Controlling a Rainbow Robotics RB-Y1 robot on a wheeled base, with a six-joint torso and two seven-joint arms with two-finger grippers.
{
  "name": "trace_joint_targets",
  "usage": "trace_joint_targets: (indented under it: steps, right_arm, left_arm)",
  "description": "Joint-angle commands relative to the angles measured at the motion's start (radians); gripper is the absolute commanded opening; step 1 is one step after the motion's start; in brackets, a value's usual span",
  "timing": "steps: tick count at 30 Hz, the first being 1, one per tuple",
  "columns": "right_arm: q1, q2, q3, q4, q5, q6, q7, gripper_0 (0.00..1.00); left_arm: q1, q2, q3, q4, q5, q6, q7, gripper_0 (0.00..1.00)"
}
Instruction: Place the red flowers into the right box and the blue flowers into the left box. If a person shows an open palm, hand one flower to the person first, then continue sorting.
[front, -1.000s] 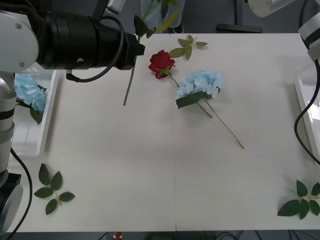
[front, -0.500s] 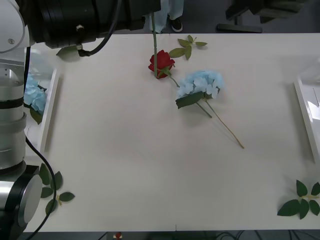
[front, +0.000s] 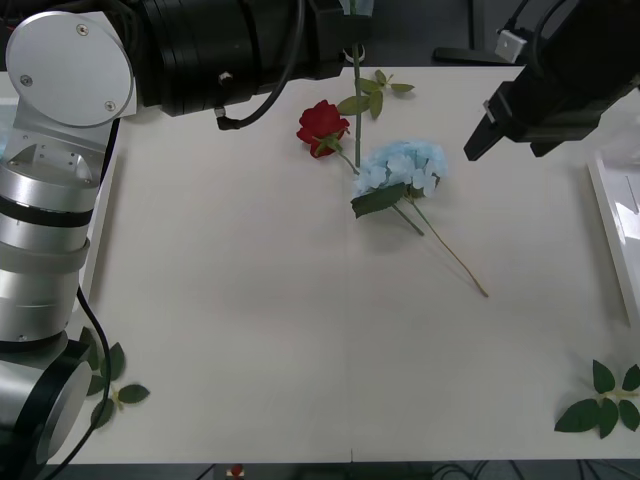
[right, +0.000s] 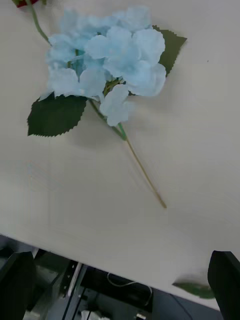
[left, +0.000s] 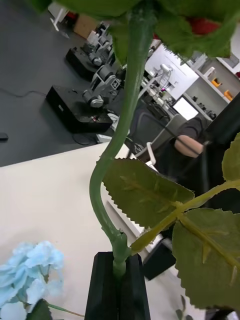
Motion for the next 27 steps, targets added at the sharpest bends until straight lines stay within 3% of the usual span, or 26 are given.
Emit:
trace_joint_targets:
  steps: [1, 8, 15, 27]
  right_arm:
    - [0.037, 0.012, 0.113, -0.056, 0.078, -0.070, 0.020, 1.00]
    - [0.156, 0.070, 0.169, -0.056, 0.248, -0.214, 0.081, 1.00]
    - [0.186, 0.066, 0.160, -0.069, 0.265, -0.268, 0.103, 1.00]
    - [0.187, -0.200, -0.091, -0.255, -0.157, -0.207, 0.164, 1.00]
  left_arm:
    - [-0.028, -0.001, -0.009, -0.008, 0.010, -0.040, 0.025, 0.00]
    - [-0.030, -0.001, -0.035, -0.007, 0.003, -0.058, 0.048, 0.00]
    - [-0.028, 0.000, -0.047, -0.007, 0.003, -0.058, 0.059, 0.00]
    - [-0.028, 0.003, -0.050, -0.005, 0.006, -0.056, 0.062, 0.00]
